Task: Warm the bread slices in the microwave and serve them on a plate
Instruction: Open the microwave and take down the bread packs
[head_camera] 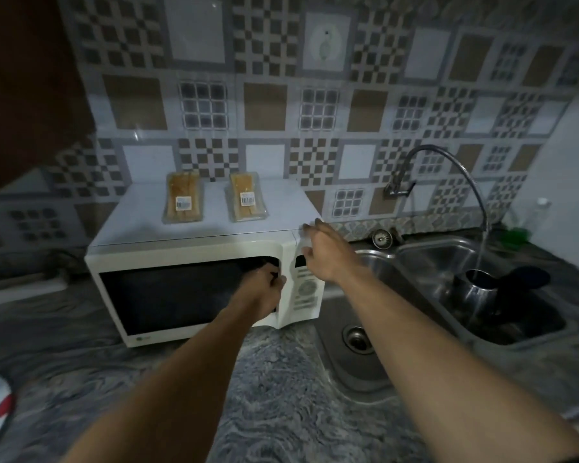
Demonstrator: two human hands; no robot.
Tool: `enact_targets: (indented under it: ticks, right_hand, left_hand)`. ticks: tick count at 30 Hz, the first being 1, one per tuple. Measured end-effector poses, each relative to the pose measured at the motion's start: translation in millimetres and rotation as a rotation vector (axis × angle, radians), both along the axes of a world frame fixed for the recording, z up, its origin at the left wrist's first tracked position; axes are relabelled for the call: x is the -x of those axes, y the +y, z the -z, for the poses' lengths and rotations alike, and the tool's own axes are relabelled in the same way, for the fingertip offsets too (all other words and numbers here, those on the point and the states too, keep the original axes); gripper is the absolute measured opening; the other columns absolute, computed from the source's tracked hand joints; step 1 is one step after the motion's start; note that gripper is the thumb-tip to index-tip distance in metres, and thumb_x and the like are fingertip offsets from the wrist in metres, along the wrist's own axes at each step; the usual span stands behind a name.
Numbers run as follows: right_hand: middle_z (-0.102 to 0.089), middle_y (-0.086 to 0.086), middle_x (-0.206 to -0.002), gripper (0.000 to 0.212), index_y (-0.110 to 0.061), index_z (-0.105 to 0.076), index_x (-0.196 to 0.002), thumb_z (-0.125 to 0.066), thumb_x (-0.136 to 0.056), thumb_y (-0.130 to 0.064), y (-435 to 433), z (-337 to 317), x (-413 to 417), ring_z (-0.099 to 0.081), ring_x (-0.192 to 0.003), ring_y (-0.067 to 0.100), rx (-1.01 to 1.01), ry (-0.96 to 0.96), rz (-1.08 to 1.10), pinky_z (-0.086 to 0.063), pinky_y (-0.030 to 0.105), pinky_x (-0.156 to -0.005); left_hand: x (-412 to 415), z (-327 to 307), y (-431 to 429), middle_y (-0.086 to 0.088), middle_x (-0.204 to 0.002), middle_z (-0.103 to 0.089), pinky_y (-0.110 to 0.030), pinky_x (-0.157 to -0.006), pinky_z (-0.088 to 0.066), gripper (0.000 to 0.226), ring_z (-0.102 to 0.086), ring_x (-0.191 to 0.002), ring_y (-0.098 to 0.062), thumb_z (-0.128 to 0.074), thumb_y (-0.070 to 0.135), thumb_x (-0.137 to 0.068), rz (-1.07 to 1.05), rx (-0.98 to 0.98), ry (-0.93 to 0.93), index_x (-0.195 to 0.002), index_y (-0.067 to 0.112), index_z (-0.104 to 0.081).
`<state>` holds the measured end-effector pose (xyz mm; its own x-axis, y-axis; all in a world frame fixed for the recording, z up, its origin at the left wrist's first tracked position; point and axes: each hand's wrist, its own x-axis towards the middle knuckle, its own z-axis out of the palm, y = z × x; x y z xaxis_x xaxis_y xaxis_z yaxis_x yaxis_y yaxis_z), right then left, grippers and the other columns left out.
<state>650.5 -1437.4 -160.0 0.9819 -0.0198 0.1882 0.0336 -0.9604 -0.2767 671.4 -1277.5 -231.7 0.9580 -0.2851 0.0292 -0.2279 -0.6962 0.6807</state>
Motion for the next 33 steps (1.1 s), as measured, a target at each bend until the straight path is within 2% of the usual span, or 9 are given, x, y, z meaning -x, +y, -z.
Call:
enact_targets:
  ticks: [3,5,7,9,13,17,20,24,33]
  right_hand:
    - [-0.037,0.014,-0.155,0.054,-0.011,-0.038,-0.151,-0.049,-0.098,-0.008,-12,11,-14,-0.032,-0.144,0.029,0.042,-0.040,-0.044,-0.030,0.037,-0.115]
    - [-0.040,0.012,-0.154,0.053,-0.015,-0.042,-0.149,-0.049,-0.097,-0.008,-20,15,-21,-0.036,-0.142,0.029,0.052,-0.065,-0.059,-0.033,0.038,-0.115]
    - [-0.041,0.012,-0.154,0.048,-0.016,-0.045,-0.147,-0.050,-0.100,-0.012,-28,18,-26,-0.039,-0.141,0.029,0.050,-0.088,-0.091,-0.037,0.042,-0.113]
    - [-0.043,0.012,-0.153,0.045,-0.015,-0.047,-0.147,-0.049,-0.102,-0.017,-32,20,-28,-0.043,-0.139,0.029,0.059,-0.112,-0.109,-0.040,0.045,-0.111]
    - [-0.044,0.010,-0.152,0.045,-0.014,-0.046,-0.147,-0.049,-0.102,-0.014,-35,27,-30,-0.041,-0.140,0.026,0.053,-0.144,-0.133,-0.041,0.044,-0.110]
    - [-0.043,0.009,-0.153,0.046,-0.015,-0.045,-0.148,-0.048,-0.102,-0.012,-35,27,-32,-0.039,-0.141,0.024,0.048,-0.156,-0.121,-0.036,0.039,-0.110]
    - [-0.046,0.010,-0.150,0.045,-0.014,-0.046,-0.147,-0.049,-0.102,-0.012,-35,30,-33,-0.042,-0.139,0.027,0.062,-0.176,-0.126,-0.039,0.041,-0.110]
    - [-0.051,0.012,-0.143,0.044,-0.012,-0.050,-0.144,-0.054,-0.100,-0.011,-36,29,-33,-0.050,-0.131,0.029,0.049,-0.182,-0.137,-0.045,0.042,-0.106]
    - [-0.056,0.010,-0.133,0.040,-0.013,-0.053,-0.141,-0.053,-0.100,-0.015,-40,23,-33,-0.055,-0.124,0.027,0.075,-0.159,-0.162,-0.050,0.040,-0.100]
  left_hand:
    - [-7,15,-12,-0.010,-0.081,-0.056,-0.027,-0.058,-0.032,0.027,-0.047,-0.063,-0.015,-0.049,0.031,-0.101,-0.093,0.052,0.039,-0.091,0.006,-0.052]
    - [-13,25,-18,-0.009,-0.075,-0.054,-0.027,-0.060,-0.034,0.030,-0.052,-0.065,-0.020,-0.049,0.033,-0.101,-0.123,0.025,0.029,-0.083,0.009,-0.049]
    - [-14,33,-26,-0.010,-0.078,-0.059,-0.028,-0.065,-0.037,0.027,-0.061,-0.077,-0.029,-0.047,0.033,-0.101,-0.124,0.022,0.023,-0.084,0.013,-0.052]
    - [-12,37,-32,-0.011,-0.083,-0.066,-0.030,-0.066,-0.041,0.024,-0.063,-0.081,-0.030,-0.048,0.030,-0.101,-0.158,0.080,-0.004,-0.092,0.011,-0.058]
    - [-2,38,-40,-0.002,-0.066,-0.056,-0.030,-0.060,-0.042,0.024,-0.055,-0.064,-0.021,-0.052,0.023,-0.100,-0.230,0.194,-0.053,-0.080,0.012,-0.056]
    - [2,39,-48,0.000,-0.066,-0.055,-0.026,-0.059,-0.040,0.020,-0.051,-0.059,-0.014,-0.052,0.020,-0.101,-0.311,0.193,-0.065,-0.085,0.008,-0.058]
    - [3,38,-51,-0.006,-0.067,-0.056,-0.030,-0.057,-0.045,0.024,-0.055,-0.059,-0.020,-0.053,0.018,-0.100,-0.341,0.170,-0.064,-0.081,0.004,-0.056]
    - [5,35,-52,-0.005,-0.065,-0.056,-0.038,-0.062,-0.054,0.029,-0.062,-0.065,-0.028,-0.054,0.020,-0.100,-0.355,0.174,-0.077,-0.072,0.014,-0.049]
    - [6,36,-52,-0.004,-0.078,-0.062,-0.036,-0.071,-0.059,0.014,-0.067,-0.075,-0.024,-0.053,0.015,-0.100,-0.362,0.141,-0.061,-0.091,0.007,-0.061]
